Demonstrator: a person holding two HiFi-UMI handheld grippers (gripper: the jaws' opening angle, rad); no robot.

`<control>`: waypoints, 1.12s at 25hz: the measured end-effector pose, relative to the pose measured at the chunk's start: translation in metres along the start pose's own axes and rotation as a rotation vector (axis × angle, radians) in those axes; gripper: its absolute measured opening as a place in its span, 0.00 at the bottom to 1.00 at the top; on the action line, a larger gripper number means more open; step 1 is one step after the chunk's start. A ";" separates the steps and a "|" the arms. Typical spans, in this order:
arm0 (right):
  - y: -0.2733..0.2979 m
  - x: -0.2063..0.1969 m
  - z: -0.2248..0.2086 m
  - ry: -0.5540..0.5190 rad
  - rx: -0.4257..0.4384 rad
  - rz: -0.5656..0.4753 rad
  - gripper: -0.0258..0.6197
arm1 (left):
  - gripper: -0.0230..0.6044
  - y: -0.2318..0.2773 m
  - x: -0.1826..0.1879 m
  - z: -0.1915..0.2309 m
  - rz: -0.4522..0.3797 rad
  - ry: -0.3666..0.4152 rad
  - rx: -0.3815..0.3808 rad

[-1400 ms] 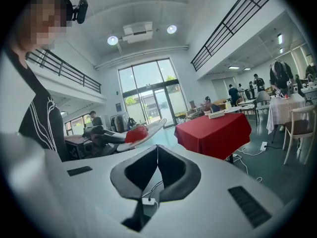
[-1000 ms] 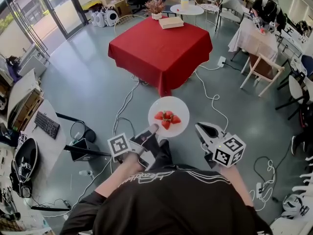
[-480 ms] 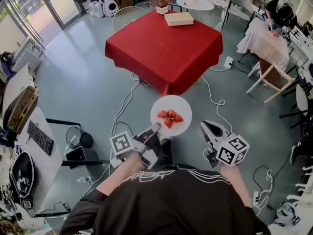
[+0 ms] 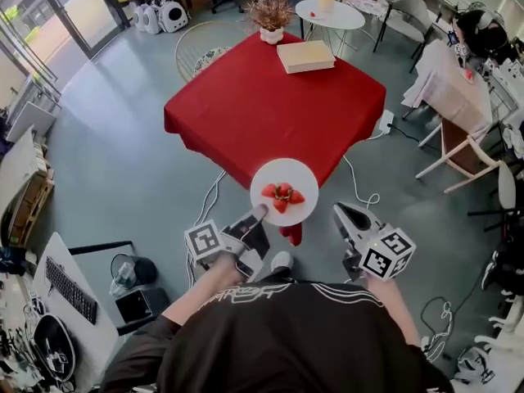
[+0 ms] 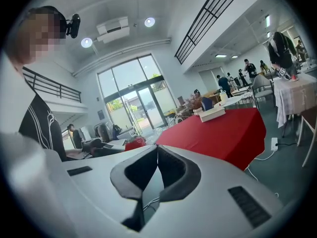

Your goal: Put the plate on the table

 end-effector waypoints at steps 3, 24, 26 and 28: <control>0.026 0.018 -0.013 0.010 -0.018 -0.002 0.05 | 0.06 0.025 0.030 -0.005 0.028 0.003 0.013; 0.099 0.074 -0.139 0.030 0.037 -0.001 0.05 | 0.06 0.167 0.094 0.014 -0.018 0.012 0.069; 0.108 0.077 -0.152 0.041 0.052 0.014 0.05 | 0.06 0.180 0.099 0.017 -0.032 0.016 0.077; 0.119 0.079 -0.166 0.050 0.064 0.031 0.05 | 0.06 0.193 0.105 0.021 -0.040 0.012 0.082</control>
Point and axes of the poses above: the fingertips, and each gripper's own axes: y forward along the fingers, z to its left, x out of its top, the point moved 5 cm from there along -y, backward along the fingers
